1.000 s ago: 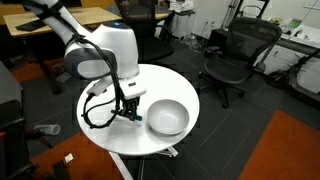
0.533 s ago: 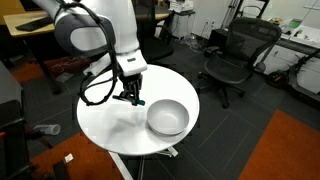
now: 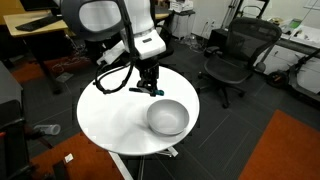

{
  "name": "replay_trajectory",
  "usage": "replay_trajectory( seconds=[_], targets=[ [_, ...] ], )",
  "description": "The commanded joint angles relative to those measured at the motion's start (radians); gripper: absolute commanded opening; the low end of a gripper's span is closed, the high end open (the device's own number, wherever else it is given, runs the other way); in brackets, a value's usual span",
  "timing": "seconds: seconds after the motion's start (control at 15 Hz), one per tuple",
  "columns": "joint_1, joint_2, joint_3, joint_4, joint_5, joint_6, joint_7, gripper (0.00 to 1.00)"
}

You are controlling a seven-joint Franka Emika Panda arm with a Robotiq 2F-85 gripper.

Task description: Put the marker inside the grey bowl

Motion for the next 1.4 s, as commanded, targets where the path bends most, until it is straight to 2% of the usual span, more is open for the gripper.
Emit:
replay_trajectory(
  seconds=[0.0,0.47,0.93,1.0,1.07,1.33],
  targets=[
    [-0.034,0.056,0.002,0.1,-0.015,-0.026,0.018,0.05],
    [-0.078,0.178,0.013,0.245,0.006,-0.047,-0.024,0.05],
    [-0.091,0.263,0.028,0.321,0.012,-0.108,-0.052,0.05],
    [-0.088,0.272,0.026,0.329,0.009,-0.118,-0.049,0.45],
    [-0.089,0.279,0.026,0.336,0.01,-0.127,-0.052,0.46],
    [-0.091,0.295,0.024,0.361,0.01,-0.15,-0.057,0.74]
  ],
)
